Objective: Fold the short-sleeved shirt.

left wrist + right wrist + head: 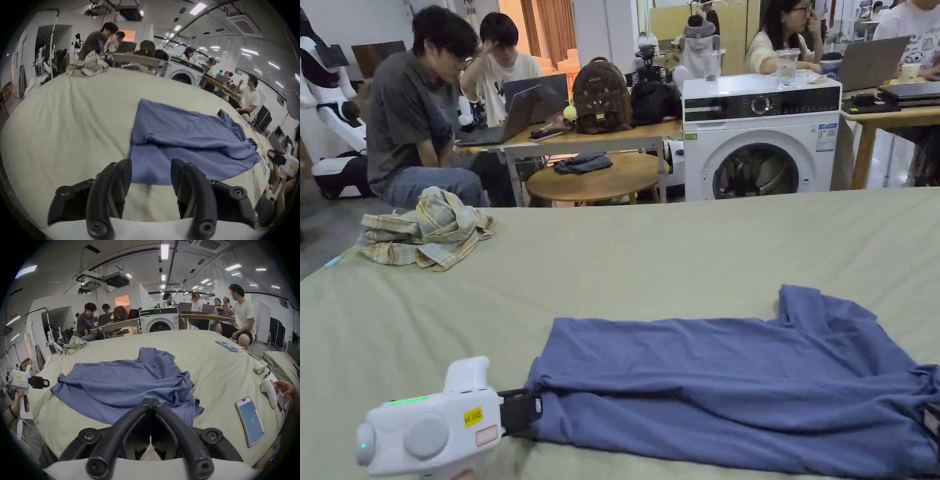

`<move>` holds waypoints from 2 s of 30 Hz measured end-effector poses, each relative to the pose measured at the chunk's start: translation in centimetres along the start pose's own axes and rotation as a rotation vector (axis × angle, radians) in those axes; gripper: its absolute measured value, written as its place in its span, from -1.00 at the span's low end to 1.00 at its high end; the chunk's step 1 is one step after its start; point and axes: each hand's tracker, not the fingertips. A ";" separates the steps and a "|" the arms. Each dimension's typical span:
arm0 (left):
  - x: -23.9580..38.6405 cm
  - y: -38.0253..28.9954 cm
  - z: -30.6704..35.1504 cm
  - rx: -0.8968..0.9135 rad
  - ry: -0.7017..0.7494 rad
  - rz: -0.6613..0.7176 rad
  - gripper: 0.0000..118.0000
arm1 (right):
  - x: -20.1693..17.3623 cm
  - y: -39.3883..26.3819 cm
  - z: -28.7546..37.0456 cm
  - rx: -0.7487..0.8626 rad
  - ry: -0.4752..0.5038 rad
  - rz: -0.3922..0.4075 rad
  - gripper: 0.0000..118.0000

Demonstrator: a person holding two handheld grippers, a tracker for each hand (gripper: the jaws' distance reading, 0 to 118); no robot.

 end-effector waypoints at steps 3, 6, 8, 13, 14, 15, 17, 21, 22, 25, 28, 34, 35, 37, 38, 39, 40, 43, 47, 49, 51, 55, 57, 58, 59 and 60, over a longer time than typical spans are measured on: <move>0.3 0.2 -4.0 -0.103 0.058 -0.042 -0.19 | 0.8 0.1 0.2 -0.002 -0.006 -0.008 -1.00; 0.5 0.0 -6.3 -0.143 0.081 -0.030 -0.20 | 1.7 0.1 0.3 -0.021 -0.050 -0.010 -1.00; 1.4 0.4 -6.2 -0.126 0.097 -0.064 -0.60 | 2.8 -0.3 0.2 -0.038 -0.065 -0.031 -1.00; 2.8 0.0 -6.6 -0.160 0.098 -0.098 -0.96 | 5.2 -1.2 -1.5 -0.083 -0.108 -0.152 -0.86; 2.7 0.1 -6.4 -0.159 0.099 -0.096 -0.96 | 5.5 -1.5 -2.1 -0.095 -0.103 -0.184 -0.41; 2.6 0.1 -6.4 -0.162 0.093 -0.088 -0.96 | 5.8 -1.8 -2.9 -0.110 -0.075 -0.214 0.10; 3.0 0.0 -6.0 -0.163 0.092 -0.089 -0.96 | 6.3 -2.3 -4.8 -0.134 -0.036 -0.277 0.27; 3.9 -0.2 -5.8 -0.167 0.108 -0.108 -0.96 | 6.6 -2.9 -9.7 -0.258 -0.097 -0.332 0.02; 3.9 -0.2 -5.8 -0.170 0.109 -0.110 -0.96 | 6.5 -3.1 -10.5 -0.299 -0.131 -0.322 -0.25; 3.5 -0.2 -5.5 -0.160 0.099 -0.098 -0.96 | 6.6 -2.6 -9.5 -0.235 -0.077 -0.318 -0.87; 2.8 0.1 -4.0 -0.131 0.049 -0.071 -0.99 | 6.1 -2.2 -8.9 -0.249 -0.098 -0.276 -0.88; 1.0 -2.6 5.1 -0.004 -0.045 0.003 -0.99 | 4.6 -0.8 -4.9 -0.197 -0.147 -0.151 -0.88; 1.3 -3.7 6.1 -0.009 -0.016 -0.022 -0.99 | 4.7 -1.1 -4.2 -0.203 -0.127 -0.157 -0.88; 0.4 -5.9 7.3 0.009 0.010 -0.043 -0.99 | 4.9 -1.9 -2.7 -0.211 -0.110 -0.167 -0.88; -0.1 -6.9 8.1 0.001 0.005 -0.032 -0.99 | 5.0 -2.5 -1.9 -0.220 -0.107 -0.168 -0.88; -0.5 -7.7 8.9 -0.017 -0.011 0.006 -0.99 | 5.1 -3.1 -1.2 -0.226 -0.098 -0.174 -0.88; -1.0 -8.8 9.7 -0.015 -0.027 0.016 -0.99 | 5.1 -3.7 -0.4 -0.239 -0.091 -0.172 -0.88; -1.7 -11.3 11.3 -0.047 -0.017 0.027 -0.99 | 5.0 -5.6 1.6 -0.271 -0.080 -0.169 -0.88; -1.6 -12.9 12.1 -0.058 -0.026 0.056 -0.99 | 4.4 -7.0 3.1 -0.285 -0.062 -0.144 -0.86; -1.8 -12.7 11.8 -0.052 -0.029 0.075 -0.65 | 4.1 -6.9 3.2 -0.260 -0.089 -0.082 -0.46; -1.2 -12.5 12.2 0.003 0.042 0.033 -0.35 | 4.0 -6.7 3.9 -0.224 -0.124 -0.060 -0.15; 0.2 -11.3 14.1 0.164 0.000 -0.068 -0.35 | 3.1 -5.1 6.1 -0.093 -0.081 -0.075 -0.15; 1.9 -10.6 15.0 0.232 -0.008 -0.116 -0.35 | 1.8 -4.0 6.7 -0.027 -0.077 -0.022 -0.15; 2.7 -10.1 15.3 0.264 -0.017 -0.139 -0.35 | 1.0 -3.4 6.8 -0.002 -0.067 0.005 -0.15; 3.5 -9.6 15.5 0.284 -0.029 -0.147 -0.35 | 0.2 -2.9 6.7 0.013 -0.048 0.025 -0.15; 4.1 -9.2 15.6 0.306 -0.038 -0.148 -0.35 | -0.4 -2.6 6.5 0.024 -0.027 0.031 -0.15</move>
